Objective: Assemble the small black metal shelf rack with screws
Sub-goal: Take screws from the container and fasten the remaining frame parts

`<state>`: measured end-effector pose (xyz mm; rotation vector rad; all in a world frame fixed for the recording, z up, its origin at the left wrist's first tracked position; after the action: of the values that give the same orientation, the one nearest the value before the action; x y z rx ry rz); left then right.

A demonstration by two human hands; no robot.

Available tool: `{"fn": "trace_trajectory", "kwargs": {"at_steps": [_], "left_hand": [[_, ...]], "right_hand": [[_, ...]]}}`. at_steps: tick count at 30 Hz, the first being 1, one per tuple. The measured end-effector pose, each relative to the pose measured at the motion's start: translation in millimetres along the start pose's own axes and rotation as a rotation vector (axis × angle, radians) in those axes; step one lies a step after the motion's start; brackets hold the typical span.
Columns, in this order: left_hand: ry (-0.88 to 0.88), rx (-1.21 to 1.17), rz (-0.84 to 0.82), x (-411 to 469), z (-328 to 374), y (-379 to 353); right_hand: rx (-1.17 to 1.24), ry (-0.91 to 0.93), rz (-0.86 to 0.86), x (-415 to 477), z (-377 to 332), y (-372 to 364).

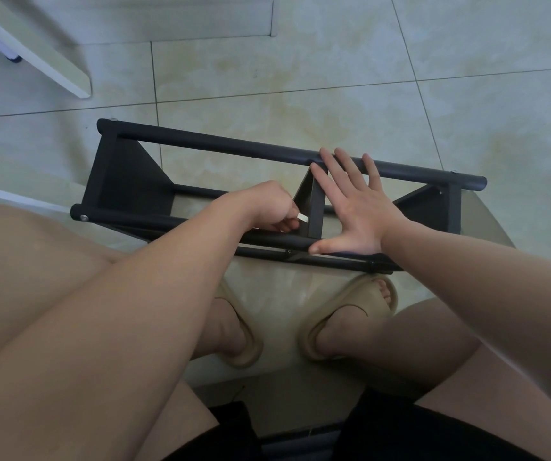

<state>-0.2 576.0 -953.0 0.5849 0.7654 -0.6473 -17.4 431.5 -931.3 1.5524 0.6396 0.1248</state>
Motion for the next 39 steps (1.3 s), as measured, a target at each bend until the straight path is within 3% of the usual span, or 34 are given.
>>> {"fn": "trace_trajectory", "kwargs": {"at_steps": [25,34,39], "left_hand": [[-0.056,0.462,-0.082,-15.2,6.7,-2.2],[-0.033,0.38,0.014,-10.4,6.6,-4.9],[-0.072,0.286,0.242,-5.1,21.7,9.9]], "right_hand": [[0.004,0.001,0.002,0.3,0.6,-1.0],[0.04,0.03,0.008,11.8,9.8,0.0],[-0.009,0.063,-0.026,31.7,29.1,12.1]]}}
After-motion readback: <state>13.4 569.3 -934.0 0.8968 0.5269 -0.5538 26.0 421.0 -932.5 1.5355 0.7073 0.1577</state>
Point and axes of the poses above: each hand's wrist, its own x-axis towards the middle knuckle, its own y-axis out of the back of the hand, z = x × y, the point moved 7 cm from there along x, towards the middle knuckle, and after that the axes turned 4 degrees about x, right-handed, at the moved point
